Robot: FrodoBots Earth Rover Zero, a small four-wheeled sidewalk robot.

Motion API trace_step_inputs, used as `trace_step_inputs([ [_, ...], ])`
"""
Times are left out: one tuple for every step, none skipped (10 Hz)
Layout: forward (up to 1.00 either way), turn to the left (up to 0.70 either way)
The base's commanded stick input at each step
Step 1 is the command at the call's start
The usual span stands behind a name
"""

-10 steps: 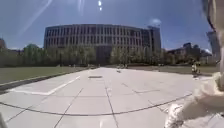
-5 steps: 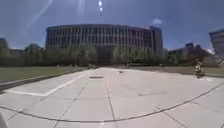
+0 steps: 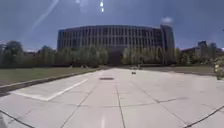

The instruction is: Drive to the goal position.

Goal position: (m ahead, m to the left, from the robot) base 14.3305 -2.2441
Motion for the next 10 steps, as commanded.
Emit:
trace_step_inputs([
  [0.70,0.00],
  [0.70,0.00],
  [0.70,0.00],
  [0.70,0.00],
  [0.70,0.00],
  [0.70,-0.19],
  [0.70,-0.18],
  [0.70,-0.03],
  [0.70,0.00],
  [0.70,0.00],
])
